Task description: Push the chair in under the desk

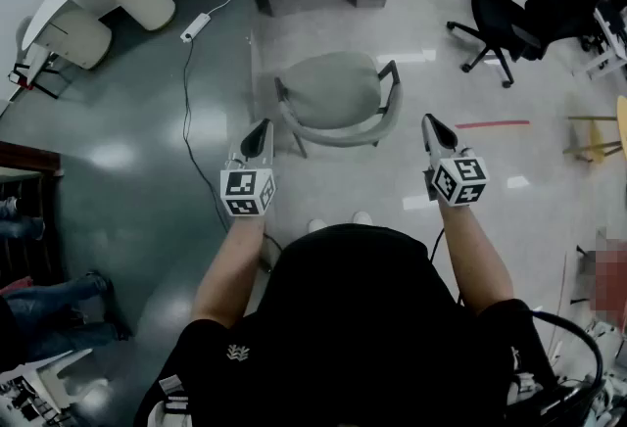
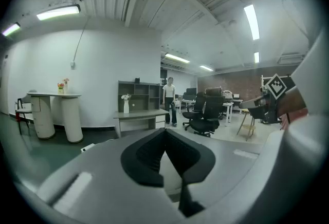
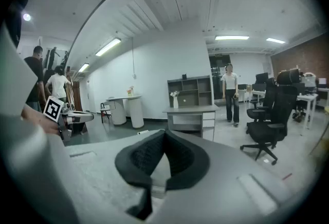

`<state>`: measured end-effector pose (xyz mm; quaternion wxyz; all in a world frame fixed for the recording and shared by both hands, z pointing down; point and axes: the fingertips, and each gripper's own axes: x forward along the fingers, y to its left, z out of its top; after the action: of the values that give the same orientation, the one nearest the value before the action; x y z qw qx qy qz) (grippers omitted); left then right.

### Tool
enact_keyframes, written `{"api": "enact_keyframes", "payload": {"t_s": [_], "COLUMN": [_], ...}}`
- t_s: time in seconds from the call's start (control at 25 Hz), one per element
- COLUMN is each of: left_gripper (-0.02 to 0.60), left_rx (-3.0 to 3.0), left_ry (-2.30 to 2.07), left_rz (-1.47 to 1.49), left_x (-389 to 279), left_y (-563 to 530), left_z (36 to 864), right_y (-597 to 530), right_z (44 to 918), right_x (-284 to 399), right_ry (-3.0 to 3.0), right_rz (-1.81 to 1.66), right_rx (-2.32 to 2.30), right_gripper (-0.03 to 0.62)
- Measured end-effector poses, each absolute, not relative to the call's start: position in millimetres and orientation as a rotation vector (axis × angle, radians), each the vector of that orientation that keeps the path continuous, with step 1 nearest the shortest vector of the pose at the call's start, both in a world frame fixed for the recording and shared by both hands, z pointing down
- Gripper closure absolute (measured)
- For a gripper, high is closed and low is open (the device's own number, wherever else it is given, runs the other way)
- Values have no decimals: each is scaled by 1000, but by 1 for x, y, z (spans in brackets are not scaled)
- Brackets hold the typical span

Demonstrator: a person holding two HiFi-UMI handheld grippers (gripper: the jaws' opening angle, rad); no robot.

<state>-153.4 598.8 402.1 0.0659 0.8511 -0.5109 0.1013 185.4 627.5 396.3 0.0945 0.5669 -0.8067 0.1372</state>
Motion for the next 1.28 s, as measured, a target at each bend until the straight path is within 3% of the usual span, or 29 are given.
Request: {"api": "enact_keyframes", "payload": {"t_s": [0.4,0.56,0.68,0.84,0.96,1.28], "left_gripper": [578,572,484,372,302,267], "left_rx": [2594,2660,2737,2722,2708,2660], "left_ry": [-1385,-1245,-1097,-985,-935,-664], "left_rz": [395,510,640,820,998,1277], "left_x": [-164,-137,-102,-78,-70,-39], "left_y": [590,588,586,575,569,559], "left_z": [459,493,520,563,595,671], "right_y": [624,617,607,590,582,566], "right_z": [431,462,493,544,582,673], "right_x": [150,142,135,124,117,113], "right_ry": [-2350,-2382,-2437,-2421,-2321,-2090], "right_rz": [439,498,483,465,360,90], "right_rx": [1651,1530,1331,1038,803,339], "right_gripper": [594,594,592,433,383,353]}}
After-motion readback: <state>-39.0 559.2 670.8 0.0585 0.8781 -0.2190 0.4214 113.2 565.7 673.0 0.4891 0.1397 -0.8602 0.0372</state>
